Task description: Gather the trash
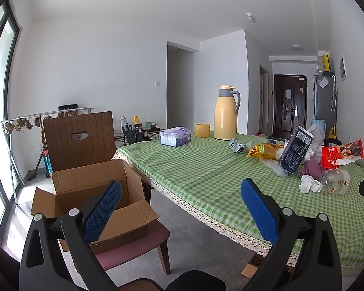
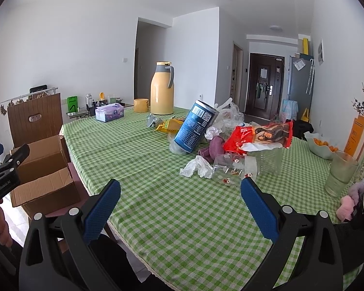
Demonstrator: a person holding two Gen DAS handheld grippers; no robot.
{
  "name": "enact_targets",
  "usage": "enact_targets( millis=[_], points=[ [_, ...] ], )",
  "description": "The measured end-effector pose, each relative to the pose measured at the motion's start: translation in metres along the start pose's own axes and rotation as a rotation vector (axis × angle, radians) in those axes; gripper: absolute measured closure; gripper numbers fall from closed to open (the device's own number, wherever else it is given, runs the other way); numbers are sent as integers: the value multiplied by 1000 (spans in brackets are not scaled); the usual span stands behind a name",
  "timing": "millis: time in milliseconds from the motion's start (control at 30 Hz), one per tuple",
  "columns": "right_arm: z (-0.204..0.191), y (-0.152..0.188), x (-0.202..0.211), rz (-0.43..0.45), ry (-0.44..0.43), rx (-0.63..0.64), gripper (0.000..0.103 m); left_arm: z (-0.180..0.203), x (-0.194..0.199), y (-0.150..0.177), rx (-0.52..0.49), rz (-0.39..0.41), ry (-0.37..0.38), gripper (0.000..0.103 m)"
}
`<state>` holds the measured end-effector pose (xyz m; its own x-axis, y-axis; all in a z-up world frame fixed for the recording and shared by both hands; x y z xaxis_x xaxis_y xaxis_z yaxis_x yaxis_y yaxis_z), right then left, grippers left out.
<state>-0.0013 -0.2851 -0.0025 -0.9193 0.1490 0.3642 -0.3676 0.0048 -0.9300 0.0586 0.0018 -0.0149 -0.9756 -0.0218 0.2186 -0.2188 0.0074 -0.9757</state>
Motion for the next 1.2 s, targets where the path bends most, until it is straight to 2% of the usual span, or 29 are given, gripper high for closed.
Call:
enact_targets(
  millis=[800, 933, 1133, 1200],
  points=[
    [4, 5, -3, -13, 7, -5, 8, 2, -3, 0, -2, -20, 5, 7],
    [11, 5, -14, -26, 16, -21, 8, 2, -12, 3, 7, -50, 42, 7],
    [49, 11, -44, -69, 86, -113, 8, 19, -52, 11, 7, -168, 103, 7],
    [65, 9, -51, -72, 108, -152, 8, 34, -66, 11, -24, -199, 135, 7]
  ],
)
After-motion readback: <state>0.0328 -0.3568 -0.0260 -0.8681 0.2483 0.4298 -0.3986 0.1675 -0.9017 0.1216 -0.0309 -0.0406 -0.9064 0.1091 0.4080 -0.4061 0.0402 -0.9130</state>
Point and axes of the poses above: each gripper's, at about its wrist camera, not at the fingertips, and x roughly against the way its jaws point, z to its right, y to its underside, the point moved 6 cm from there along -x, roughly the way its jaws point, and after that the axes turned 1 degree about -y, right-handed, at the moved point
